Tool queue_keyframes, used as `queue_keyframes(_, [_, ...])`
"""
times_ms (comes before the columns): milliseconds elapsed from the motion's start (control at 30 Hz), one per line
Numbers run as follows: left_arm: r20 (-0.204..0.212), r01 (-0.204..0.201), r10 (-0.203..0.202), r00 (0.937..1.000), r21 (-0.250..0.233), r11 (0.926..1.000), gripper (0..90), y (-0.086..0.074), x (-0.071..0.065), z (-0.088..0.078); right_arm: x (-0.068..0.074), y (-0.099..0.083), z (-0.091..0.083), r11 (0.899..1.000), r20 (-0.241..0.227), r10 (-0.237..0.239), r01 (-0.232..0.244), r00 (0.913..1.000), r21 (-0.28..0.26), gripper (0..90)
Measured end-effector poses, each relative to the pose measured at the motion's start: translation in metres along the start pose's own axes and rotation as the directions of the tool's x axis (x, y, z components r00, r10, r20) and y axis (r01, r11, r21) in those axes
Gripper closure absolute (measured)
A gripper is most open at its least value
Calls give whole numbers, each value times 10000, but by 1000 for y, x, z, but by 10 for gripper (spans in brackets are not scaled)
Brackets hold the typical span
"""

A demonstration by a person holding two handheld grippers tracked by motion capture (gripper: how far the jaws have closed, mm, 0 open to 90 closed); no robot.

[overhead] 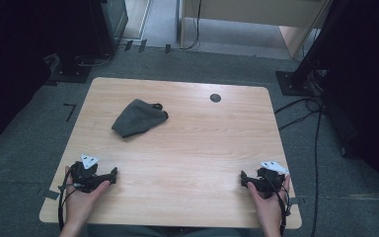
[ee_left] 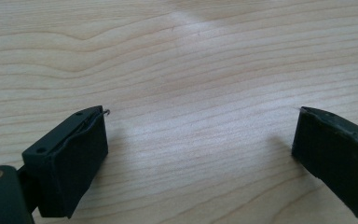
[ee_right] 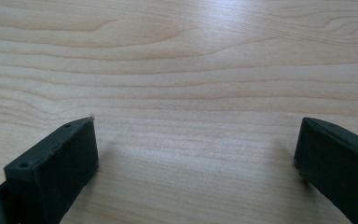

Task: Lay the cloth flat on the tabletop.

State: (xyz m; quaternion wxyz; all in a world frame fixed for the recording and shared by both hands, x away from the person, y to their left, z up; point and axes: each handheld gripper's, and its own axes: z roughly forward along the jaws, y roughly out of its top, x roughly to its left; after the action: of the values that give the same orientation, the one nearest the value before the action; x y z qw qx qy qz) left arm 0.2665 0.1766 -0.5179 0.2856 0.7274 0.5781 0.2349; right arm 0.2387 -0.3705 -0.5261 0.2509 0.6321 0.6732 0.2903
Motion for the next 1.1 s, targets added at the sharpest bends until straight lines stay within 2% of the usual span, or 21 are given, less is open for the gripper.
queue_keyframes(67, [-207, 46, -47, 9998, -22, 10000, 33, 0, 0, -1, -1, 0, 0, 10000, -52, -31, 31, 10000, -3, 0])
queue_keyframes(133, [-348, -165, 164, 9993, -24, 9999, 34, 1, 0, -3, -1, 0, 0, 10000, -50, -36, 36, 10000, 0, 0])
queue_keyframes(300, [-219, -47, 41, 9998, -274, 9996, 58, 9, -1, -6, -1, 0, 0, 10000, -51, -34, 34, 10000, -3, 0])
queue_keyframes(367, [-220, -111, 102, 9997, -434, 9990, 58, 17, -3, -7, -1, 0, 0, 10000, -81, -74, 74, 9999, -23, 0])
queue_keyframes(400, [-273, -147, 129, 9995, -663, 9977, 59, 24, -5, -6, -1, 0, 0, 10000, -80, -79, 79, 9999, -25, 0])
queue_keyframes(500, [-221, -48, 30, 9998, -805, 9967, 59, 31, -6, -3, -1, 0, 0, 10000, -64, -89, 89, 9999, -18, 0])
queue_keyframes(567, [-152, -84, 70, 9999, -933, 9956, 59, 41, -9, 6, 0, -1, -1, 10000, -42, -66, 66, 10000, -1, 0])
queue_keyframes(667, [-33, -206, 203, 9998, -862, 9961, 66, 52, -10, 19, 0, -1, -1, 10000, -42, -71, 71, 10000, 1, 0])
queue_keyframes(733, [38, -207, 211, 9998, -985, 9949, 142, 61, -13, 26, 0, -1, -1, 10000, -41, -71, 71, 10000, 0, 0])
queue_keyframes(900, [34, -205, 210, 9998, -1148, 9932, 162, 79, -20, 37, 1, 0, 0, 10000, -26, -59, 59, 10000, -9, 0])
queue_keyframes(967, [-12, -146, 146, 9999, -1163, 9931, 203, 86, -23, 43, 1, -1, 0, 10000, -25, -84, 84, 10000, -16, 0])
queue_keyframes(1100, [33, -99, 102, 9999, -845, 9964, 263, 97, -29, 58, 2, -1, -1, 10000, 17, -24, 24, 10000, 0, 0])
